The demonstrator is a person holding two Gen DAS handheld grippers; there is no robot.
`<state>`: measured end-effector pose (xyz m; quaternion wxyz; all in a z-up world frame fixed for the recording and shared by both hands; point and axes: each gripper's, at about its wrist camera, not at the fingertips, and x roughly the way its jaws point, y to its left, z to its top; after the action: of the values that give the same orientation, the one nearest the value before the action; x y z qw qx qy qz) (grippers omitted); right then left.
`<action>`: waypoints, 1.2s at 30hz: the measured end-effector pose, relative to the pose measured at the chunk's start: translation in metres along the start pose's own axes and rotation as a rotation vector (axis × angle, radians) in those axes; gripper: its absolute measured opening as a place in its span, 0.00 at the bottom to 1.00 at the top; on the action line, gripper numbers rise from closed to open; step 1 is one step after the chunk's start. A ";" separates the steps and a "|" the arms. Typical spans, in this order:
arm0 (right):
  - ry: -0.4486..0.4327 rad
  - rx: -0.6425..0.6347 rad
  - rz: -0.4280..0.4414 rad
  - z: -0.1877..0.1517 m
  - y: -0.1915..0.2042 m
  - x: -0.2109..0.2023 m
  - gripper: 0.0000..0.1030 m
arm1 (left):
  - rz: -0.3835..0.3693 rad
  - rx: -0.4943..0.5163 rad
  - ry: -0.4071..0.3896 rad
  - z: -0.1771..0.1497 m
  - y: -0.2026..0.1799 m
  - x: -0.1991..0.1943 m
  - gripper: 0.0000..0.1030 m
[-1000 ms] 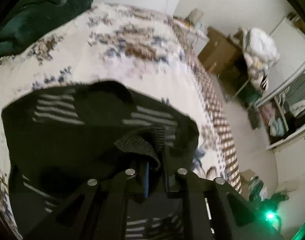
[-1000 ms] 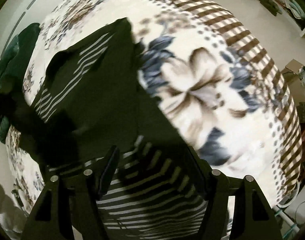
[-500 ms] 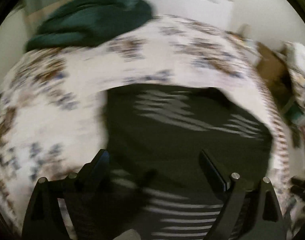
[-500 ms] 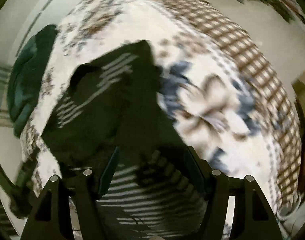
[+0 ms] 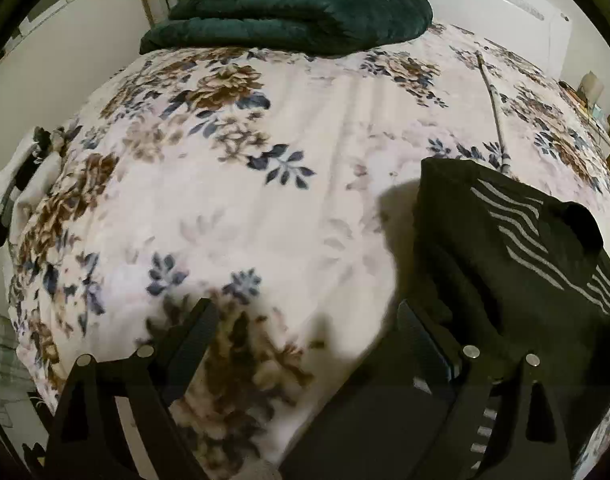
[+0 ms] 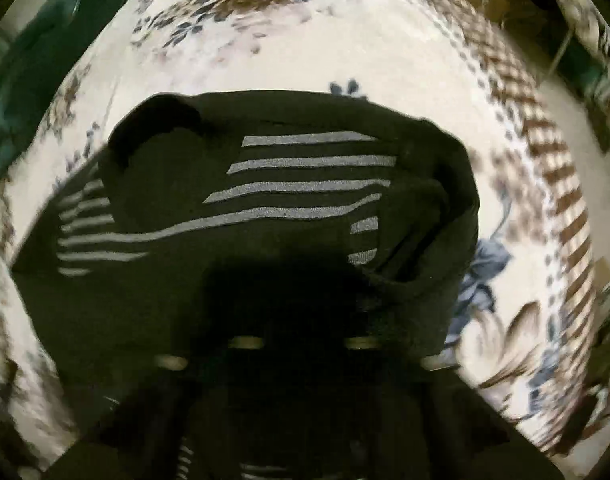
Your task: Fold small clothes
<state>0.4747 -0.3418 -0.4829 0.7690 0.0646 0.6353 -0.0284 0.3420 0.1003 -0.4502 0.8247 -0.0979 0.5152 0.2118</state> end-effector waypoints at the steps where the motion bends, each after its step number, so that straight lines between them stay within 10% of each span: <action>1: -0.037 0.001 -0.015 -0.003 -0.001 -0.011 0.00 | -0.007 -0.003 0.003 0.003 0.000 0.001 0.89; 7: -0.129 0.144 -0.052 -0.010 -0.054 -0.067 0.00 | -0.034 -0.015 0.012 0.020 -0.011 0.014 0.89; 10: -0.024 0.201 0.120 -0.003 -0.074 -0.053 0.01 | -0.036 -0.014 0.018 0.026 -0.017 0.020 0.89; 15: 0.011 0.154 0.253 0.005 -0.051 -0.033 0.45 | -0.012 0.012 0.014 0.029 -0.022 0.025 0.89; 23: 0.138 0.109 0.039 0.004 -0.017 0.034 0.34 | 0.016 0.006 0.046 0.025 -0.023 0.032 0.89; 25: 0.094 0.064 -0.002 0.000 -0.008 0.026 0.11 | 0.015 0.007 0.046 0.025 -0.023 0.032 0.89; 32: -0.105 0.133 -0.035 -0.011 -0.025 -0.060 0.08 | 0.020 0.013 0.041 0.028 -0.018 0.030 0.89; 36: -0.026 0.212 -0.102 -0.007 -0.064 -0.043 0.08 | 0.013 -0.005 0.060 0.032 -0.017 0.035 0.89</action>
<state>0.4517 -0.4054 -0.4458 0.7636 0.1129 0.6212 -0.1353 0.3885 0.1055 -0.4678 0.8071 -0.1029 0.5400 0.2157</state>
